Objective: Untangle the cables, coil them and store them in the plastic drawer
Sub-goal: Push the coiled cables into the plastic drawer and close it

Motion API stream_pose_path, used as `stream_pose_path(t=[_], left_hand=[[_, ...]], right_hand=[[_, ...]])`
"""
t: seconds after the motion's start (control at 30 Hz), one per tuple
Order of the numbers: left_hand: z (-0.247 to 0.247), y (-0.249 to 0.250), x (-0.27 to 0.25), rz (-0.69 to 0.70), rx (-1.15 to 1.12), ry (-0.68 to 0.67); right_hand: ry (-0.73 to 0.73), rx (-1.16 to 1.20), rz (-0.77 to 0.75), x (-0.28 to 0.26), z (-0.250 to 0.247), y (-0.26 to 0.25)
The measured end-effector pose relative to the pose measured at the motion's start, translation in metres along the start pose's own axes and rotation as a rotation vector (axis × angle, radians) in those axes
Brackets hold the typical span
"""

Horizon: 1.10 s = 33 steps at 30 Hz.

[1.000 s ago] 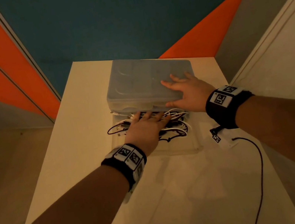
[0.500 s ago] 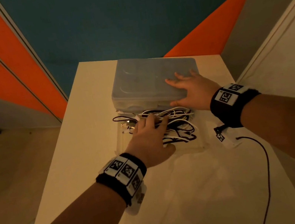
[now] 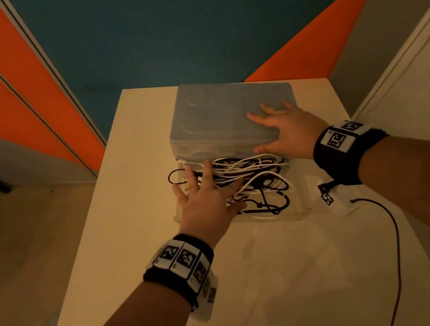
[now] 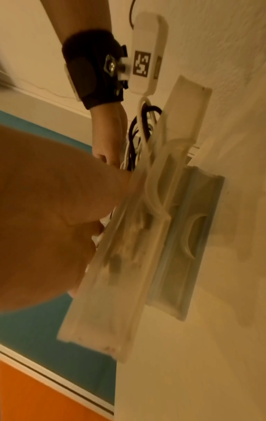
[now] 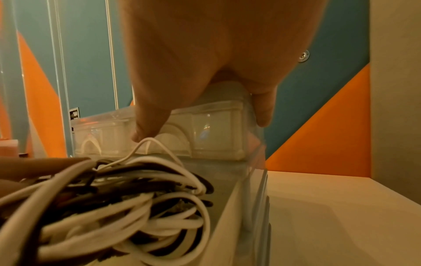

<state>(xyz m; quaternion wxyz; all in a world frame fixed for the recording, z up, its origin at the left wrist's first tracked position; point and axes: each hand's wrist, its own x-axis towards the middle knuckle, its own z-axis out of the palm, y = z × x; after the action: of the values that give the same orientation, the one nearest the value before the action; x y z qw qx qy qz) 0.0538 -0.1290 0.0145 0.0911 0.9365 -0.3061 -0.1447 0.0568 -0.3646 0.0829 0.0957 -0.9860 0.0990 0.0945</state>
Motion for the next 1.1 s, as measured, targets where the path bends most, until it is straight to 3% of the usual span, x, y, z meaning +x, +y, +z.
stream_pose_path(t=[0.4,0.5,0.63,0.7,1.1], left_hand=[[-0.016,0.011,0.008,-0.138,-0.125,-0.121],[-0.019,0.007,0.020,-0.110,-0.072,-0.109],[-0.025,-0.006,0.039,-0.091,-0.224,-0.120],[-0.024,-0.007,0.043,-0.080,-0.267,-0.102],[-0.006,-0.012,0.037,0.133,-0.039,0.121]], right_hand=[[0.010,0.023,0.002,-0.003,-0.002,-0.002],[0.006,0.027,-0.001,-0.004,-0.002,0.000],[0.006,0.026,-0.005,-0.004,-0.001,-0.001],[0.006,0.021,-0.005,-0.004,-0.001,-0.001],[0.020,0.014,-0.005,-0.003,0.002,0.000]])
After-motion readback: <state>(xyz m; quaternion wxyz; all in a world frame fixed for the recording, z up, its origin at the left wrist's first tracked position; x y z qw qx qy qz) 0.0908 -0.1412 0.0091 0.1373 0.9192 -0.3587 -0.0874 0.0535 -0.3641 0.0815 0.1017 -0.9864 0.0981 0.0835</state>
